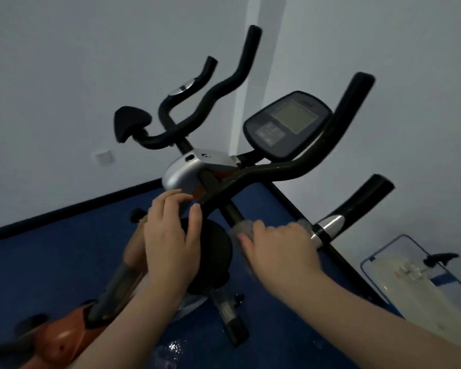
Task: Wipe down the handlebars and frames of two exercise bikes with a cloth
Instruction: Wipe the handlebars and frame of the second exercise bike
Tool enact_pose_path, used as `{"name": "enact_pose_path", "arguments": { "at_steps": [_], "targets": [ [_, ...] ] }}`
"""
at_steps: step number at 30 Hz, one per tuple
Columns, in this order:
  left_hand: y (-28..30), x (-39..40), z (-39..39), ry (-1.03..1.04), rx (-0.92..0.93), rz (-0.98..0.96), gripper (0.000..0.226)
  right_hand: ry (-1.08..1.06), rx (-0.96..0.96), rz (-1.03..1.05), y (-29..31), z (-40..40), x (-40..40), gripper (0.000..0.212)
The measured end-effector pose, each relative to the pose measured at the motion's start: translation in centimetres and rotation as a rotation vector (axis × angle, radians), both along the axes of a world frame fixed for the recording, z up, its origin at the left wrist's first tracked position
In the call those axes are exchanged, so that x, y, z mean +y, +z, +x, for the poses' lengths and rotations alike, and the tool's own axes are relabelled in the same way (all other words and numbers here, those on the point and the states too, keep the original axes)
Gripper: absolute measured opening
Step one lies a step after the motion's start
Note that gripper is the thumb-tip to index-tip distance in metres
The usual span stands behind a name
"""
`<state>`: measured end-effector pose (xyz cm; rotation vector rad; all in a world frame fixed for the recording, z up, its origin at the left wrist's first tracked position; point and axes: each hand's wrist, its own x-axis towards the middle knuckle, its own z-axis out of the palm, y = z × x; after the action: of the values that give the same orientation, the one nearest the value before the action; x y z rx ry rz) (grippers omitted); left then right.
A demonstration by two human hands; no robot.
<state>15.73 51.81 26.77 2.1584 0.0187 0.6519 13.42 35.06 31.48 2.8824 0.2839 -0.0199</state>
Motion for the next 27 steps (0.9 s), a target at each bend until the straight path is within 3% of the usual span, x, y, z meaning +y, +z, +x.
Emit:
{"name": "enact_pose_path", "arguments": {
  "at_steps": [2, 5, 8, 11, 14, 18, 21, 24, 27],
  "targets": [
    [-0.1, 0.1, 0.1, 0.013, -0.022, 0.004, 0.031, 0.117, 0.119, -0.005, -0.2, 3.1, 1.6, 0.037],
    [-0.4, 0.1, 0.0, 0.035, -0.027, -0.007, 0.028, 0.305, 0.203, -0.078, 0.4, 3.5, 0.3, 0.056],
    [-0.6, 0.1, 0.2, 0.054, -0.035, -0.053, 0.025, 0.345, 0.203, -0.107, -0.1, 1.9, -1.0, 0.054],
    [-0.4, 0.0, 0.3, 0.042, -0.020, -0.058, 0.022, 0.103, 0.249, 0.106, -0.3, 4.7, 1.5, 0.038],
    [-0.3, 0.1, 0.1, 0.036, -0.010, -0.058, 0.020, -0.058, 0.247, 0.431, -0.8, 6.5, 2.5, 0.049],
    [-0.5, 0.1, 0.1, 0.022, 0.000, -0.065, 0.019, 0.103, 0.207, 0.317, -1.7, 4.1, 0.1, 0.040],
    [-0.6, 0.2, 0.2, 0.012, 0.000, -0.088, 0.021, 0.030, 0.247, 0.385, -1.5, 5.2, 1.1, 0.035],
    [-0.6, 0.3, 0.0, -0.014, 0.003, -0.114, 0.023, -0.008, 0.244, 0.416, -1.2, 5.5, 2.2, 0.037],
    [-0.7, 0.3, 0.0, -0.049, 0.006, -0.136, 0.019, 0.121, 0.267, 0.319, -0.2, 3.5, -0.3, 0.048]
  ]
}}
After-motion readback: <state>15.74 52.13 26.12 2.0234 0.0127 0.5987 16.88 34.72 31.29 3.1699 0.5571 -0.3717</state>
